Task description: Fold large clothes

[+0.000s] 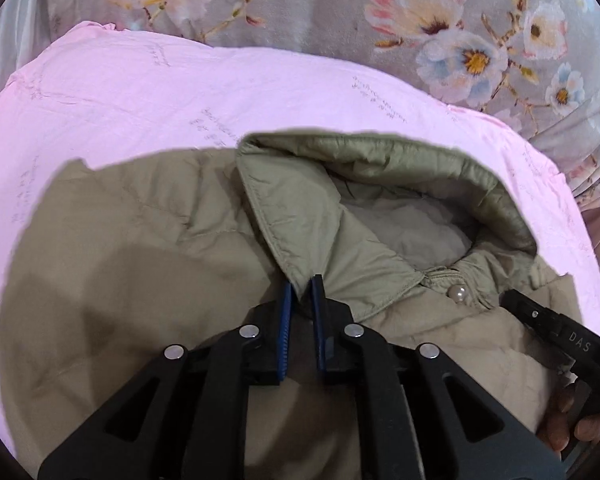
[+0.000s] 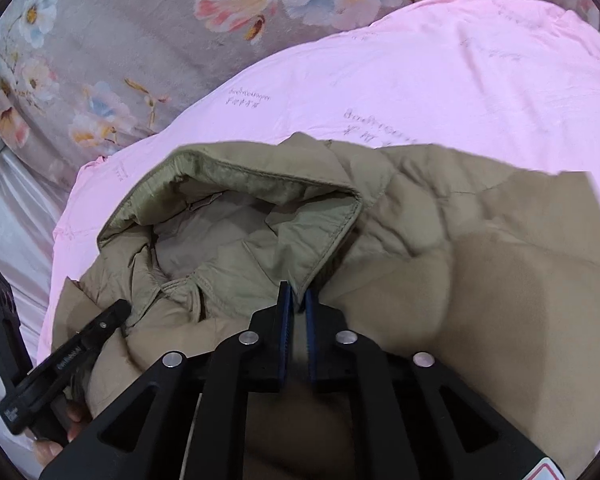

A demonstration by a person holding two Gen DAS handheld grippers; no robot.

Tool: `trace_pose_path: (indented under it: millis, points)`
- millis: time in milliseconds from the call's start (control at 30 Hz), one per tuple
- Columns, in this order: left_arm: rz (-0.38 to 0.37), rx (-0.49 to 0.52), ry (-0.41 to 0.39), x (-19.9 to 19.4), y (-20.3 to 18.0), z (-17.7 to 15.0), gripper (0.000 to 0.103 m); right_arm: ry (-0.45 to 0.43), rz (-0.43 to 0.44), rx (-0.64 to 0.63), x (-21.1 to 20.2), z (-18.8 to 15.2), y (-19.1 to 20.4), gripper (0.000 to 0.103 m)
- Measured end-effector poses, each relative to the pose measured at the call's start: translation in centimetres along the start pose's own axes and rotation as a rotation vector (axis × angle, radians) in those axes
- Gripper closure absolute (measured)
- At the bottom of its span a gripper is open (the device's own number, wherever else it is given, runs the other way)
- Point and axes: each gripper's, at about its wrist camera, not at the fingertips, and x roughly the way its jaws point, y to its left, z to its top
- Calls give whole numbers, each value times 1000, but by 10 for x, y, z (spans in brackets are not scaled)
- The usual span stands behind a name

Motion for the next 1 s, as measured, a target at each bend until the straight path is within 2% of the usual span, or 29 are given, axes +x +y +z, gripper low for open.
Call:
trace_pose_path:
  millis: [33,133,200,333,467,533,633,700,800,867,1000]
  points:
    - [12,6,-18,-12,4,2,93,-25,-15,-8,-14,-2,1,87]
    - [47,32,-87,-44,13,24,93,-107,-14,-56,-51,5,8,87]
    - [36,-3,-89,-48,18,54,93,-141,-10,-72,-63,23,17,87]
    - [38,-63,-54,-27,17,110,93,-146,18,-75,-51,68,40,86]
    - [17,-113,18,15,15,135,93,-82,57,-56,-13,97,55,86]
    - [24,-121,90,43,14,133,93,-40,33,-65,10,97,59,86]
    - [7,-113,195,72,14,108,94,35,12,-90,36,82,56,87]
    - [18,-70,176,68,13,92,94,43,16,-134,34,67,55,87]
    - [28,-17,146,60,13,67,94,16,-29,-197,27,49,53,91]
    - [30,-7,131,60,15,57,94,6,-52,-190,26,45,47,95]
    - [51,26,77,58,14,47,94,12,-66,-166,33,41,37,96]
